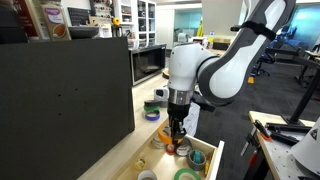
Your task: Take the orange masking tape out of the open drawer and place it on top of the grey masking tape on the counter
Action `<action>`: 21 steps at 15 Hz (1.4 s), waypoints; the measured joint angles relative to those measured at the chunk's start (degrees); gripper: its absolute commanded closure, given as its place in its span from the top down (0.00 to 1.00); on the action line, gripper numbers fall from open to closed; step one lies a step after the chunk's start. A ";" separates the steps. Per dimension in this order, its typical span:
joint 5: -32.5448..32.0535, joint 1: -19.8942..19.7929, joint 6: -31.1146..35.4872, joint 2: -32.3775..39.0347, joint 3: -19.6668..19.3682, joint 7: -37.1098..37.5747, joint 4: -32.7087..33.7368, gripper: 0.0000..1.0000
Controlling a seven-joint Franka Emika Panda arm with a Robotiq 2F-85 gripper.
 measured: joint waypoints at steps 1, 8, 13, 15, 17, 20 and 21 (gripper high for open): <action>-0.11 0.53 -0.99 -1.50 -1.22 0.22 0.03 0.05; -4.83 3.01 -4.12 -6.85 -11.36 4.72 1.24 0.05; -5.94 2.61 -4.05 -5.35 -16.40 6.52 3.93 0.05; -5.56 2.22 -4.04 -3.78 -17.45 6.57 5.75 0.05; -4.95 1.83 -4.04 -1.83 -18.27 6.62 8.00 0.05; -3.57 0.94 -4.04 1.53 -19.16 6.63 11.81 0.05; -3.07 0.55 -4.05 2.67 -19.43 6.63 13.13 0.05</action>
